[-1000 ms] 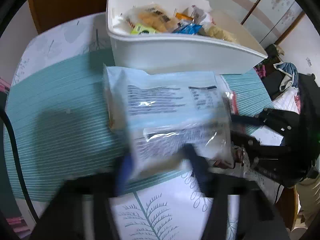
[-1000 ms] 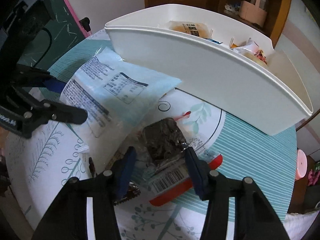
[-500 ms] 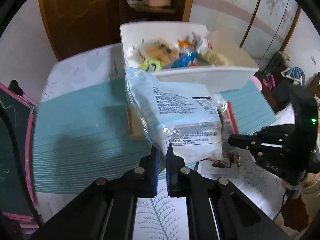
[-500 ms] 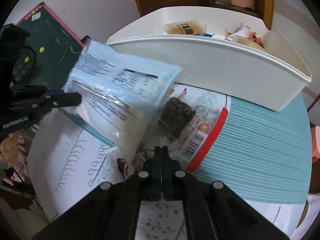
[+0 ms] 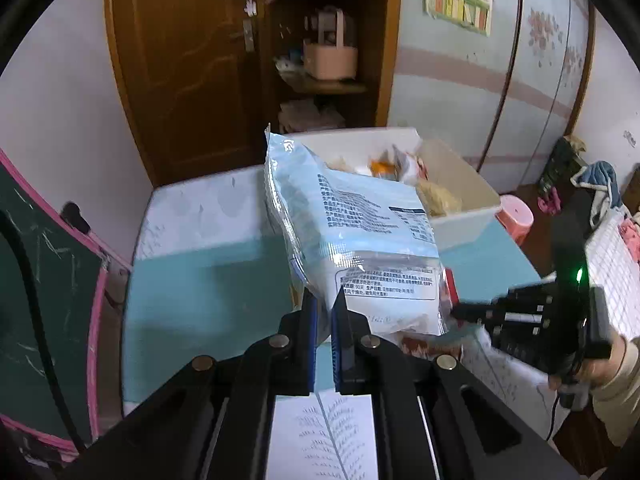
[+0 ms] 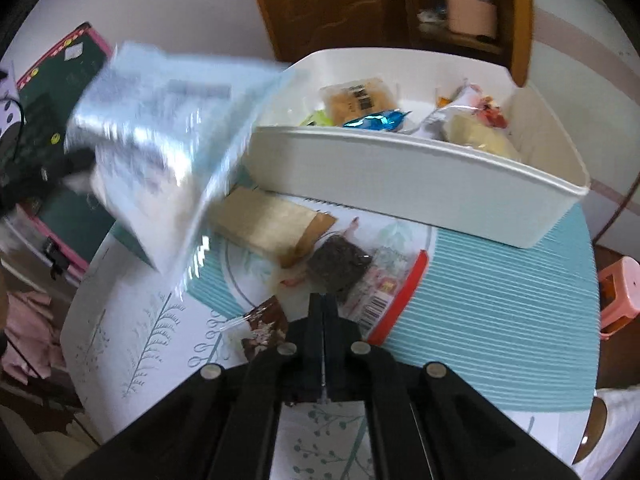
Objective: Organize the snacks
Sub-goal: 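Lift the bread bag with the left tool while the right grasps the brown chocolate snack, then carry the bread bag and chocolate snack over the basket and release them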
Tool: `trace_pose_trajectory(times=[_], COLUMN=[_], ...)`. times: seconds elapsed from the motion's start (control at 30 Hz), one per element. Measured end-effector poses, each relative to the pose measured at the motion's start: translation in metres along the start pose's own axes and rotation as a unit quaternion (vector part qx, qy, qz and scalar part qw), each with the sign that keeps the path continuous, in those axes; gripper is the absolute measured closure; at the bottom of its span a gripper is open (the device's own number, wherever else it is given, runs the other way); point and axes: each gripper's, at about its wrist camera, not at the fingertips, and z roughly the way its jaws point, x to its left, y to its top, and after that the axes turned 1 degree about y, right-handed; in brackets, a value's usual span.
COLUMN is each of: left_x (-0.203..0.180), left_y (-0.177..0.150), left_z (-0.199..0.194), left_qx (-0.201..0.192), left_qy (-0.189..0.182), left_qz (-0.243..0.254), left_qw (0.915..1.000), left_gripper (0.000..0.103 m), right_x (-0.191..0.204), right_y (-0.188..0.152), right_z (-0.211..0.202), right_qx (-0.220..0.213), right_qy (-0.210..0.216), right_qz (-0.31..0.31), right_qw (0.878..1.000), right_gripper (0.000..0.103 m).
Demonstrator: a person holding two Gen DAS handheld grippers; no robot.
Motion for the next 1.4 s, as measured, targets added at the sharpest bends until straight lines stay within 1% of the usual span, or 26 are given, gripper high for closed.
trace_pose_trajectory(times=[0.1,0.17,0.23,0.3,0.33,0.37,0.43,0.5,0.67,0.7,0.73,0.77,0.8,0.9,1.0,1.1,1.17,1.23,1.4], left_x=[0.003,0.004,0.003,0.001,0.000,0.000,0.001,-0.001,-0.010,-0.013,-0.015,-0.017,-0.019,-0.025,-0.030,-0.033,-0.036,-0.037,-0.039], left_y=[0.013,0.021,0.030,0.037,0.042,0.046,0.055,0.064,0.089,0.093,0.097,0.100,0.103,0.111,0.118,0.124,0.129,0.134,0.147], left_z=[-0.008,-0.013,-0.016,-0.017,-0.018,-0.019,-0.019,-0.018,-0.016,-0.015,-0.014,-0.013,-0.012,-0.011,-0.011,-0.011,-0.012,-0.012,-0.013], left_qx=[-0.017,-0.027,-0.035,-0.040,-0.043,-0.046,-0.052,-0.059,-0.071,-0.073,-0.074,-0.076,-0.078,-0.083,-0.088,-0.091,-0.094,-0.098,-0.107], left_qy=[0.005,0.007,0.008,0.008,0.007,0.007,0.006,0.005,0.005,0.005,0.005,0.005,0.005,0.005,0.007,0.011,0.014,0.015,0.018], left_qz=[-0.002,-0.002,-0.001,-0.001,-0.002,-0.003,-0.006,-0.005,0.003,0.004,0.007,0.009,0.010,0.014,0.019,0.023,0.024,0.022,0.022], left_qw=[0.9998,0.9996,0.9994,0.9992,0.9990,0.9989,0.9986,0.9982,0.9974,0.9973,0.9972,0.9971,0.9969,0.9965,0.9959,0.9955,0.9952,0.9949,0.9938], left_gripper=[0.100,0.100,0.100,0.100,0.100,0.100,0.100,0.100,0.100,0.100,0.100,0.100,0.100,0.100,0.100,0.100,0.100,0.100,0.100], right_x=[0.005,0.011,0.016,0.023,0.027,0.031,0.038,0.045,0.055,0.055,0.055,0.054,0.052,0.038,0.026,0.012,0.001,-0.012,-0.034], right_y=[-0.004,-0.009,-0.016,-0.022,-0.024,-0.026,-0.029,-0.033,-0.039,-0.039,-0.039,-0.038,-0.036,-0.027,-0.015,0.007,0.027,0.044,0.084], right_z=[0.000,0.001,0.003,0.004,0.005,0.008,0.013,0.021,0.033,0.034,0.035,0.034,0.034,0.030,0.010,-0.022,-0.046,-0.066,-0.092], right_qx=[0.016,0.027,0.035,0.034,0.037,0.043,0.053,0.066,0.076,0.077,0.076,0.072,0.070,0.074,0.045,-0.003,-0.040,-0.067,-0.111], right_qy=[0.017,0.023,0.035,0.046,0.053,0.054,0.040,0.019,0.001,-0.002,-0.006,-0.007,-0.007,0.021,0.041,0.045,0.036,0.024,-0.033], right_qz=[-0.013,-0.022,-0.028,-0.039,-0.047,-0.057,-0.076,-0.104,-0.137,-0.138,-0.139,-0.139,-0.136,-0.089,-0.055,-0.025,-0.005,0.013,0.054], right_qw=[1.000,0.999,0.998,0.998,0.997,0.996,0.995,0.992,0.988,0.987,0.987,0.988,0.988,0.993,0.997,0.999,0.999,0.997,0.992], right_gripper=[0.102,0.094,0.061,0.046,0.040,0.038,0.028,0.028,0.028,0.033,0.042,0.048,0.063,0.067,0.068,0.068,0.068,0.068,0.068])
